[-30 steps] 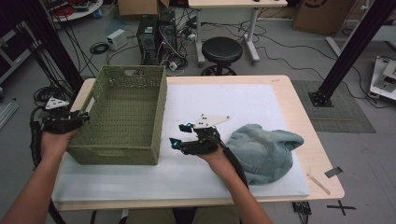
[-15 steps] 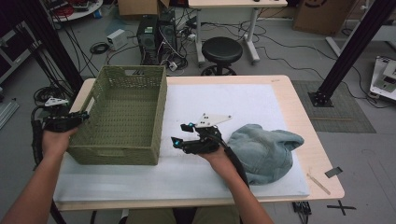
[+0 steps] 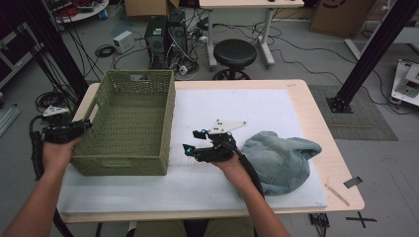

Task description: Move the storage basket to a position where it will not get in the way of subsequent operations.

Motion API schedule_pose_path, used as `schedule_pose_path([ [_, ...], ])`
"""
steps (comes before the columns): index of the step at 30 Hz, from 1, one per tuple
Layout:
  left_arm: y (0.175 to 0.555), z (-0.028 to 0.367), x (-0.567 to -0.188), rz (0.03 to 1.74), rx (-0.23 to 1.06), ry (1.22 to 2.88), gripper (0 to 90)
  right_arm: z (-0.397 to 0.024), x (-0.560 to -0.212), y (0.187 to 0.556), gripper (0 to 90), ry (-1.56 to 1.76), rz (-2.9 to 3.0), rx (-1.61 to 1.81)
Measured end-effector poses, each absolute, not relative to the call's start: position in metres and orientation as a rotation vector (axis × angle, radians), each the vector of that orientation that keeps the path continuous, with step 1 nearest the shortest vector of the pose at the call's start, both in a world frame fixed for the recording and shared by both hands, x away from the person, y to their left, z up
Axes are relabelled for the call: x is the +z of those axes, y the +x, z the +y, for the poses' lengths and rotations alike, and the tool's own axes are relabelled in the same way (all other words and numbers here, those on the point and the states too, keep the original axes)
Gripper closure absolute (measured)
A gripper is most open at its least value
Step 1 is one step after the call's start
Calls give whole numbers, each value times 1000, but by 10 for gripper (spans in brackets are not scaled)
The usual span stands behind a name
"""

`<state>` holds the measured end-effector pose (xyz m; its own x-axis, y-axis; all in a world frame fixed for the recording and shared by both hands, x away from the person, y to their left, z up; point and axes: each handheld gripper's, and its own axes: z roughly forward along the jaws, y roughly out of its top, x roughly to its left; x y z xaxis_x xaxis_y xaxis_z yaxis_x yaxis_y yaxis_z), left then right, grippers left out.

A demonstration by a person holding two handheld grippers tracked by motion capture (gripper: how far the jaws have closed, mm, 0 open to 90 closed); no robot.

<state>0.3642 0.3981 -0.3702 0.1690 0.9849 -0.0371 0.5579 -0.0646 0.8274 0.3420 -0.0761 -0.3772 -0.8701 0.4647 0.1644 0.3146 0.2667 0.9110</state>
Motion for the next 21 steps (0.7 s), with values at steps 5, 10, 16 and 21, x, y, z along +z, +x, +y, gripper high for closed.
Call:
schedule_pose_path([
  [5, 356, 401, -371, 1477, 754, 1711, 774, -76, -378, 342, 381, 745, 2392, 1664],
  [10, 350, 406, -371, 1481, 750, 1692, 774, -75, -378, 341, 381, 748, 2399, 1663],
  [16, 344, 412, -371, 1483, 759, 1698, 774, -75, -379, 342, 381, 750, 2400, 1662],
  [21, 338, 420, -371, 1515, 752, 1657, 787, -74, -380, 343, 381, 745, 2400, 1666],
])
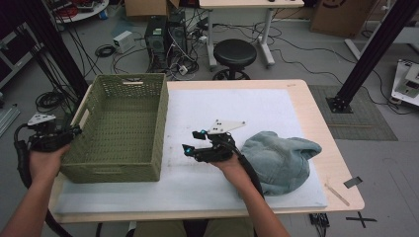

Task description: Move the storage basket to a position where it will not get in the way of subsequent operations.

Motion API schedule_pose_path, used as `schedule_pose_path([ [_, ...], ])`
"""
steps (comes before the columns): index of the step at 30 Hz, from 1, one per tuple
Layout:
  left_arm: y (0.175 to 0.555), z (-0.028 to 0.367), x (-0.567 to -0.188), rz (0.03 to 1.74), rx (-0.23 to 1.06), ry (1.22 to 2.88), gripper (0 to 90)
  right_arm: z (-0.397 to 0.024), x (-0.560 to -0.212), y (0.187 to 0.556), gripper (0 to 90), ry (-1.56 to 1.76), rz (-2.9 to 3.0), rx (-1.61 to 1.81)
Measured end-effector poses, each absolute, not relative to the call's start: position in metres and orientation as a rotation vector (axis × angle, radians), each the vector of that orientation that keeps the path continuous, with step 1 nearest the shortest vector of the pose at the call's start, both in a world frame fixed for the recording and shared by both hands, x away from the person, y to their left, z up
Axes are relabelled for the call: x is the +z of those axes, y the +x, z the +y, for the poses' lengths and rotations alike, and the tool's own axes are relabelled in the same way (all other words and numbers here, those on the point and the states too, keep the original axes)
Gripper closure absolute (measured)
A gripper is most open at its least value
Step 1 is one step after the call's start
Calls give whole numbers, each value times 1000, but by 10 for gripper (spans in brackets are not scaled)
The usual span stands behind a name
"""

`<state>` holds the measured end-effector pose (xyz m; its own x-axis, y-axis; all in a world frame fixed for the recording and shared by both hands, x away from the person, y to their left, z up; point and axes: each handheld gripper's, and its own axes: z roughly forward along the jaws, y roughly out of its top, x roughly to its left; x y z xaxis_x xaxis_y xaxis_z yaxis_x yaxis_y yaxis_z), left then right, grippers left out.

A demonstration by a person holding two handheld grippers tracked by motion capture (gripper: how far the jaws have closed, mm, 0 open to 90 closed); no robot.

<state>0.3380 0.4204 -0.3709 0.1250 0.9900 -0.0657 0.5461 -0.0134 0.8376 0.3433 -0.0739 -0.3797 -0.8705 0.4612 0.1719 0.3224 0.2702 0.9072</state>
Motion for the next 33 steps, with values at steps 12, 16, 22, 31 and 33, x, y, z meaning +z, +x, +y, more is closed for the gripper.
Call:
schedule_pose_path([
  [12, 332, 439, -370, 1516, 763, 1661, 802, -71, -382, 344, 381, 751, 2411, 1664],
  [16, 332, 443, -370, 1513, 765, 1662, 803, -70, -383, 344, 381, 751, 2414, 1663],
  [22, 332, 449, -370, 1510, 784, 1678, 808, -70, -384, 345, 381, 753, 2411, 1668],
  [31, 332, 458, -370, 1523, 809, 1682, 813, -71, -386, 346, 382, 761, 2416, 1667],
  [33, 332, 460, -370, 1523, 808, 1682, 814, -70, -386, 345, 382, 764, 2419, 1668],
])
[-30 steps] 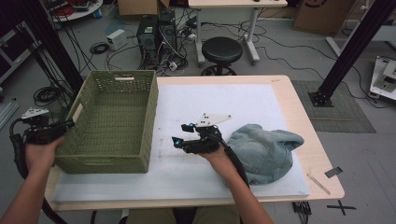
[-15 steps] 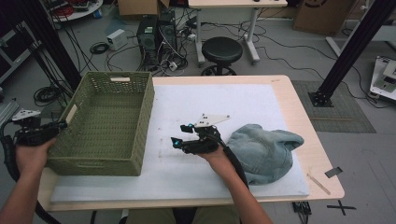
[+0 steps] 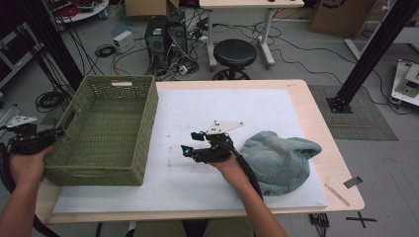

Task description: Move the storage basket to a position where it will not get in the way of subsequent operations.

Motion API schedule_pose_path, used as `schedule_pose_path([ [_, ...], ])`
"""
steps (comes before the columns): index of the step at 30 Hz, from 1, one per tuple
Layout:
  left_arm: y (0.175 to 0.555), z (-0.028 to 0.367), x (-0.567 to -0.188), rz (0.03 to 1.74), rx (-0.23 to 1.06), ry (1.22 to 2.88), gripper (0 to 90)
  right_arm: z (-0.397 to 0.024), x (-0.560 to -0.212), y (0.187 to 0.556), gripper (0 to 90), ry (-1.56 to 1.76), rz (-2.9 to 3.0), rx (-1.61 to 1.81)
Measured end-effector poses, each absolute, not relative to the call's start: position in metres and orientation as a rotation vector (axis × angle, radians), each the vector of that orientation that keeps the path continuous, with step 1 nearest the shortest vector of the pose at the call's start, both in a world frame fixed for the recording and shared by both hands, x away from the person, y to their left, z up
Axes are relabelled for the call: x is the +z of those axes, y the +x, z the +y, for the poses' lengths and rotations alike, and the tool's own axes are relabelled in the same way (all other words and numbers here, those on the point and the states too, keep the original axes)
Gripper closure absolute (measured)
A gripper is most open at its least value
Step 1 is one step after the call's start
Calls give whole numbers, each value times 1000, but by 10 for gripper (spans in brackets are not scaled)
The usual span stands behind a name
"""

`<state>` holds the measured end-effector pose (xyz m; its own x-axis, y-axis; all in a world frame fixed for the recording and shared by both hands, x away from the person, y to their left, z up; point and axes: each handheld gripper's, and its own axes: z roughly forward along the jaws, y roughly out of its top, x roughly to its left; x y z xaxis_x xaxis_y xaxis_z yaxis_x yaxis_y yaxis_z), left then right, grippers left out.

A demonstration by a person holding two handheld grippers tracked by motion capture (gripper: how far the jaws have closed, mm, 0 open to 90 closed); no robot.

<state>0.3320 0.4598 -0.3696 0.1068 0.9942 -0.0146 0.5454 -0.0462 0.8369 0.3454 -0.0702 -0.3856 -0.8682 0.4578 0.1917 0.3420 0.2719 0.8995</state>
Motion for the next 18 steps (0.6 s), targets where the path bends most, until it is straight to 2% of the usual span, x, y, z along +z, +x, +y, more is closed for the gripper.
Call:
schedule_pose_path([
  [18, 351, 469, -369, 1536, 824, 1683, 815, -72, -386, 348, 386, 767, 2427, 1678],
])
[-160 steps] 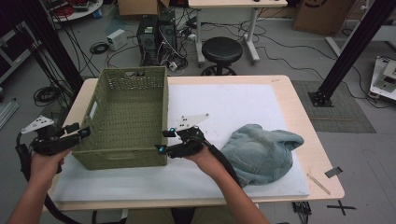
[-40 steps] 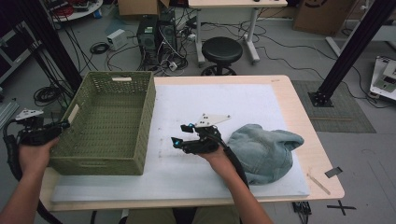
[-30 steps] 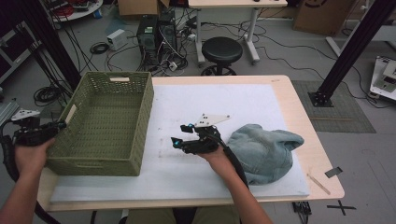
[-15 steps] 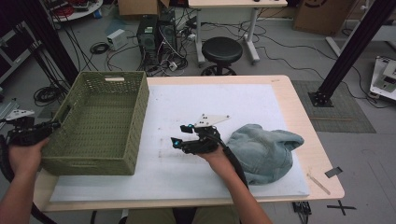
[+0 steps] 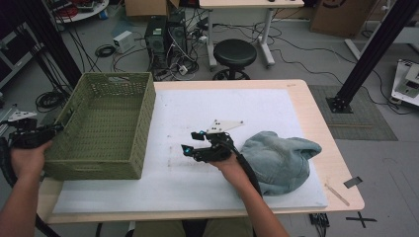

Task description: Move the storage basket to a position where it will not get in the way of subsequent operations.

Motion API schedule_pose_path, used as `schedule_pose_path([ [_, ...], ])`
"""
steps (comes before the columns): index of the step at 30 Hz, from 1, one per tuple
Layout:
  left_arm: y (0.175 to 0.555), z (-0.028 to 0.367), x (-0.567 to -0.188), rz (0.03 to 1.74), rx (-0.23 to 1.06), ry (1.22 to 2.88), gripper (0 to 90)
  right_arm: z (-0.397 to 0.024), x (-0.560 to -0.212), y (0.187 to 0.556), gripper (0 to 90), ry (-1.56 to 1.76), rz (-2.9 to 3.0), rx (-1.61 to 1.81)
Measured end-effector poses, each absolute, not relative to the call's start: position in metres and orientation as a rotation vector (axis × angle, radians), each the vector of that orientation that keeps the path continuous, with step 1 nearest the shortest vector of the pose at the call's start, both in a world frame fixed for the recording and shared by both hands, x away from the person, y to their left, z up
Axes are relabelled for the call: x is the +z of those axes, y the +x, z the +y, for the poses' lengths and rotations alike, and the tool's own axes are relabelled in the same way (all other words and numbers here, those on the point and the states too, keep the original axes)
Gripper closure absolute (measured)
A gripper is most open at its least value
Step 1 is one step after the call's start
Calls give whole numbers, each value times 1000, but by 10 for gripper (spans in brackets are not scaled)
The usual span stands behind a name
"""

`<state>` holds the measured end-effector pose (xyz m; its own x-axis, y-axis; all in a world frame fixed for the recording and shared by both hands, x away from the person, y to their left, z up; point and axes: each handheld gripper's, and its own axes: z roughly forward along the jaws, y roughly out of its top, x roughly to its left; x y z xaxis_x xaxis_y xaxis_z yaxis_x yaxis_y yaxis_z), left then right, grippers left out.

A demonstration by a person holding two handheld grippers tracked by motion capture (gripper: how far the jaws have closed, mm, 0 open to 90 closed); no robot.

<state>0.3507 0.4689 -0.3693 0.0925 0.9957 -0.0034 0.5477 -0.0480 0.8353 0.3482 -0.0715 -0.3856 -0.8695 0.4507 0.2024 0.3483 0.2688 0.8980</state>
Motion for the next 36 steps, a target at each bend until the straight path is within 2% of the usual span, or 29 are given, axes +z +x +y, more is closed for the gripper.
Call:
schedule_pose_path([
  [8, 361, 475, -370, 1534, 825, 1681, 814, -71, -386, 349, 388, 773, 2430, 1671],
  [36, 346, 494, -373, 1546, 793, 1627, 804, -80, -382, 347, 369, 785, 2414, 1660],
])
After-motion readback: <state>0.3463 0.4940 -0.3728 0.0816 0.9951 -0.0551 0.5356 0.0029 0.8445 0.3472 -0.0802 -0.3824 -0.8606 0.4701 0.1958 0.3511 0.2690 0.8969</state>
